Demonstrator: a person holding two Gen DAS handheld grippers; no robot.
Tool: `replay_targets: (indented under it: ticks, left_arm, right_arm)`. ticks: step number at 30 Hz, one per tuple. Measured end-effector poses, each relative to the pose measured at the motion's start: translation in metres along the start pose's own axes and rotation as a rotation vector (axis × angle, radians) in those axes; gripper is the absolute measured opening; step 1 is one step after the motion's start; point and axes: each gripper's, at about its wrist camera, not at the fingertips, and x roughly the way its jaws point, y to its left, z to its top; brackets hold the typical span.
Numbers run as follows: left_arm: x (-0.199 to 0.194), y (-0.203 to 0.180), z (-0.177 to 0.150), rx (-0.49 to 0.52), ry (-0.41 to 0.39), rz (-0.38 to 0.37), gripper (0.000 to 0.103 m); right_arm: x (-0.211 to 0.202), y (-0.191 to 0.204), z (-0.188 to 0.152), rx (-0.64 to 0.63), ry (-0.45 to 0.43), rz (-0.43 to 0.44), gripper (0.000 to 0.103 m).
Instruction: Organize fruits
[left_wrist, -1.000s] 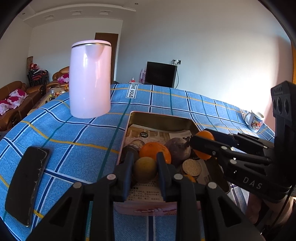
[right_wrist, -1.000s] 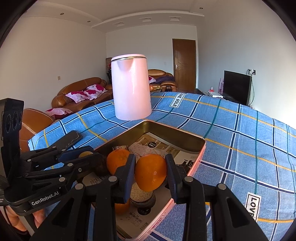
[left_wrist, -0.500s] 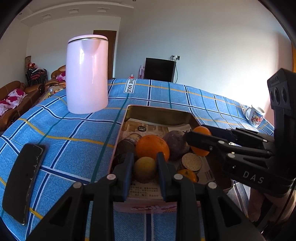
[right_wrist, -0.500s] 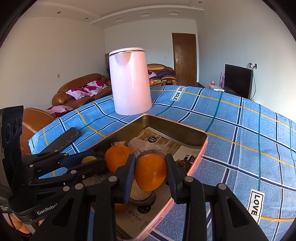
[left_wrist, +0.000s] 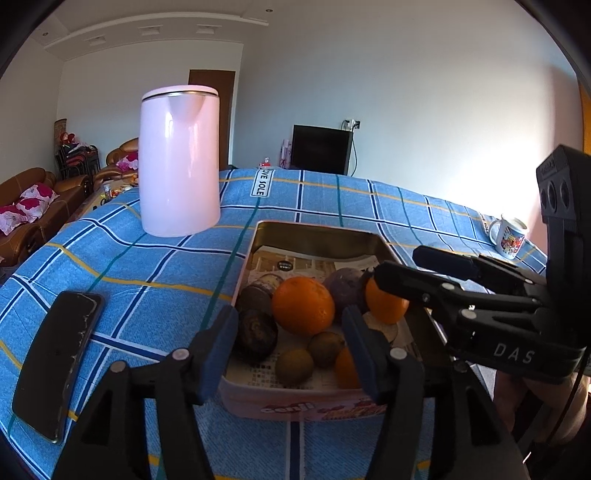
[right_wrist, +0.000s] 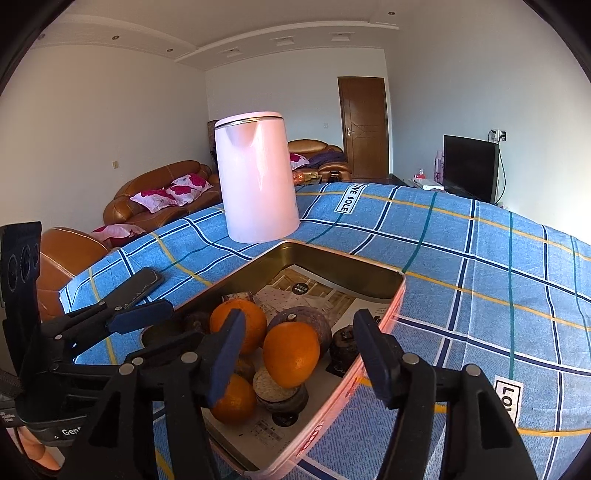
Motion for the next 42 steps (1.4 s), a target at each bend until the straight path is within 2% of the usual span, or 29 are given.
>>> replay_targets:
  ticks: [3, 10, 14, 17, 18, 29, 42]
  left_arm:
    - [-0.004, -0.002, 0.001, 0.001, -0.011, 0.0, 0.064]
    - [-0.015, -0.007, 0.005, 0.002, -0.043, 0.008, 0.072]
    - [-0.024, -0.013, 0.007, 0.009, -0.07, 0.01, 0.081]
    - [-0.029, -0.018, 0.008, 0.011, -0.092, 0.016, 0.095]
    - [-0.03, -0.02, 0.008, 0.01, -0.101, 0.019, 0.097]
    - [-0.039, -0.034, 0.012, 0.022, -0.128, 0.003, 0.1]
    - [-0.048, -0.045, 0.013, 0.042, -0.139, -0.005, 0.101]
  right_arm:
    - [-0.008, -0.001, -0.001, 0.008, -0.034, -0.012, 0.07]
    - [-0.029, -0.009, -0.007, 0.04, -0.069, -0.029, 0.071]
    - [-0.054, -0.016, -0.006, 0.059, -0.109, -0.048, 0.075]
    - [-0.076, -0.02, -0.006, 0.062, -0.149, -0.08, 0.079]
    - [-0.083, -0.021, -0.007, 0.063, -0.16, -0.089, 0.08]
    - [-0.128, -0.026, -0.017, 0.078, -0.222, -0.134, 0.083]
    - [-0.141, -0.025, -0.019, 0.07, -0.241, -0.159, 0.084]
